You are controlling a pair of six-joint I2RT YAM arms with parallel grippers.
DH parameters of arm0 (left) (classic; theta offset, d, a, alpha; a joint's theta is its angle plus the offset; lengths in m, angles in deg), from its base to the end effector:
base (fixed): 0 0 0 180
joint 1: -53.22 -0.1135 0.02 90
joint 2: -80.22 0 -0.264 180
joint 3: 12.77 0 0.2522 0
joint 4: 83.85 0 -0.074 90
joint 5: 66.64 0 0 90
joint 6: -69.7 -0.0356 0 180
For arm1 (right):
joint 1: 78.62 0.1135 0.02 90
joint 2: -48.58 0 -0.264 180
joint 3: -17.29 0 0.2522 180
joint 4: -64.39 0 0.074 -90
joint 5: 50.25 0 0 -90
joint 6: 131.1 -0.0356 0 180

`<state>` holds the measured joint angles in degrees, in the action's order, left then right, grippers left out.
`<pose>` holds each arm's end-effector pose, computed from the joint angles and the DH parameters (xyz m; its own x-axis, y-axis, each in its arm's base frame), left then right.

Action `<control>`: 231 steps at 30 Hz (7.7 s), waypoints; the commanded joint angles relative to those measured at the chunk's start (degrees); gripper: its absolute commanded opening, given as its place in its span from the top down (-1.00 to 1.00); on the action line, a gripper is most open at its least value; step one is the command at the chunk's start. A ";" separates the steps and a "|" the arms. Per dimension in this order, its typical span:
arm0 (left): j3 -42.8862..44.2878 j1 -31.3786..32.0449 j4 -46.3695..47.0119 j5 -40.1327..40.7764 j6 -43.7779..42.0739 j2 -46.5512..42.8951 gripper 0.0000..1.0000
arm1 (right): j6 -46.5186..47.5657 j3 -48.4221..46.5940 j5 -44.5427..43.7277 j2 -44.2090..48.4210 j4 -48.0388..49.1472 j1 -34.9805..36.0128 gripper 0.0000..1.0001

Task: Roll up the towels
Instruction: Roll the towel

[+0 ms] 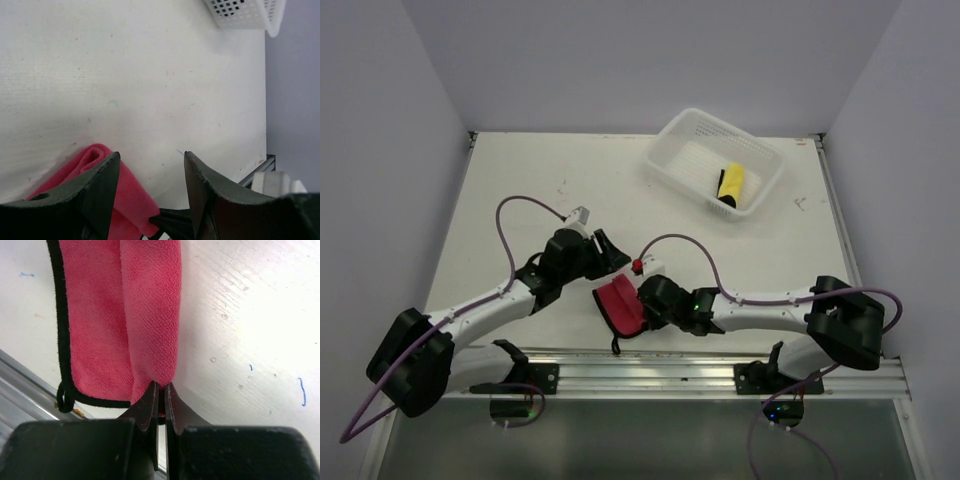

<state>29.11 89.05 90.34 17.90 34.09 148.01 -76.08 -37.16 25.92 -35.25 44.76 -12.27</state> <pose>0.1927 -0.1433 0.1902 -0.7753 -0.4384 -0.4546 0.0310 0.6926 -0.7207 0.1212 0.2555 0.1703 -0.7220 -0.2609 -0.6409 -0.5037 0.8332 0.2282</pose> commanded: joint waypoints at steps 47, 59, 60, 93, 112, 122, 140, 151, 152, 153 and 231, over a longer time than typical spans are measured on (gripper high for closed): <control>-13.97 0.64 9.47 -5.01 2.83 -3.63 -0.15 | 9.05 -45.18 -44.53 -43.17 -45.90 25.85 1.00; -15.55 0.64 4.71 4.57 -0.69 0.59 -0.15 | 11.16 -35.17 -44.80 -31.23 -34.84 26.55 0.33; -15.72 0.64 5.06 4.75 -0.69 0.94 -0.15 | 11.25 -34.12 -44.97 -28.52 -33.00 26.55 0.27; -19.76 0.55 12.53 3.34 -0.78 5.34 -0.15 | -7.81 2.19 19.43 8.70 7.78 -8.33 0.03; -21.70 0.64 13.59 3.87 0.19 4.37 -0.15 | -9.23 5.09 17.09 -3.79 10.80 -3.16 0.46; -18.81 0.47 11.92 3.00 0.54 3.14 -0.15 | -1.50 -1.58 -8.83 -1.86 -2.72 7.47 1.00; -5.00 -1.73 1.28 -0.08 -2.01 -3.70 -0.17 | -4.92 -26.71 -42.77 -22.95 -32.08 22.77 1.00; -10.97 -1.64 5.32 -4.65 1.77 -6.97 -0.16 | -5.01 -43.85 -47.25 -39.21 -48.35 27.08 1.00; -11.33 -1.56 5.33 -5.00 2.21 -7.67 -0.16 | -4.83 -45.87 -47.69 -41.30 -50.36 27.69 1.00; -11.94 -1.47 5.41 -5.01 2.47 -8.11 -0.15 | -4.92 -46.93 -48.31 -42.28 -51.51 27.96 1.00; -24.00 -1.12 4.83 3.25 4.06 -15.83 -0.17 | -0.17 -16.88 -13.15 -18.39 -14.34 13.72 1.00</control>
<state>4.82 87.78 106.23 16.98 41.22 135.77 -75.73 -54.34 19.78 -51.55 37.59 -0.16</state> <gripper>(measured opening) 0.580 0.043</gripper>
